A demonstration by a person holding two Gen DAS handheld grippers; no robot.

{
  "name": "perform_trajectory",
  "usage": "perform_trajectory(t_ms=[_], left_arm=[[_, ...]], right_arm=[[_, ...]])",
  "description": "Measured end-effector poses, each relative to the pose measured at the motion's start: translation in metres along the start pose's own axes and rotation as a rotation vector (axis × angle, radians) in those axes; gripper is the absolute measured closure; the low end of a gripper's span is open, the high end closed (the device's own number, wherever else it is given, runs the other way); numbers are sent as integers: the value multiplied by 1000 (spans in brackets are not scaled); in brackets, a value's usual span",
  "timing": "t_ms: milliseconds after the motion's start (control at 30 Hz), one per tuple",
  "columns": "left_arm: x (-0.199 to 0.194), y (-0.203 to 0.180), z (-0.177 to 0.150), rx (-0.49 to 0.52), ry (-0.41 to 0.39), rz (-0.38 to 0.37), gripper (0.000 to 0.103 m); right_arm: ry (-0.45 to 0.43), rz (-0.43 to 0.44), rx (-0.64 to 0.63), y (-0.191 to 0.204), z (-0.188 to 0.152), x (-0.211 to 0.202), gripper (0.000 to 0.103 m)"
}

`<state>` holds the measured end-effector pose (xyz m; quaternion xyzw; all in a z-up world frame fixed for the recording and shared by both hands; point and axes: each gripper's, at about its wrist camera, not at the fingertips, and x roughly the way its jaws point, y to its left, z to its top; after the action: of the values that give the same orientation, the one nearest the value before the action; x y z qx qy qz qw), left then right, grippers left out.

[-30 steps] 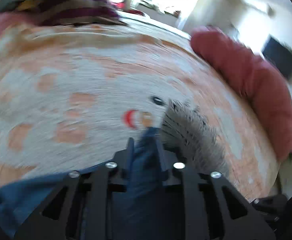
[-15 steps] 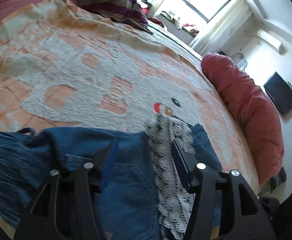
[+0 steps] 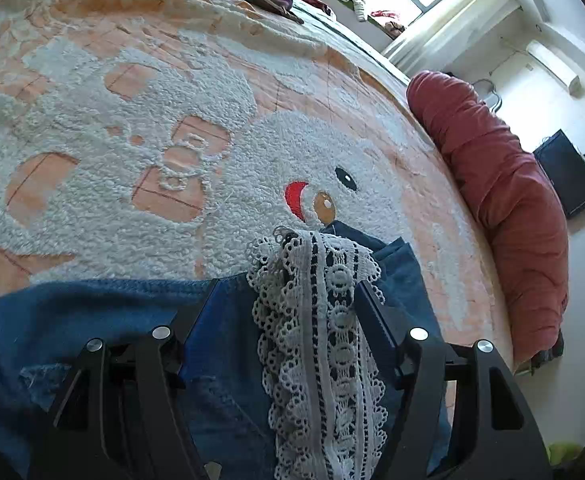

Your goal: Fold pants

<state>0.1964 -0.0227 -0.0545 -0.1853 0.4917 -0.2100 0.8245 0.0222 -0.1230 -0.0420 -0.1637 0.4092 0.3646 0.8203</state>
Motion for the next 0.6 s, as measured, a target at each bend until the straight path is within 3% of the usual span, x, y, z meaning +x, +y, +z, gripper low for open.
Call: perform_trajectory(t_ms=[67,167,267,367,600], left_arm=[[4,0,0,8,5,2,38],[10,-1,3,18,11,14,41],[15,-5,4,36,16,13,59],[15,-6,2,51,19,19,66],[13,0,1,26,13,2,66]], right_arm=[[-5,27,52,-7,2,3,68],[-3,3,24,-6,4,10,69],[-5,24,37,-7,7,11,67],[-48,131,118,-20,8,-7,64],[-25,26,15,-1,10,0,64]])
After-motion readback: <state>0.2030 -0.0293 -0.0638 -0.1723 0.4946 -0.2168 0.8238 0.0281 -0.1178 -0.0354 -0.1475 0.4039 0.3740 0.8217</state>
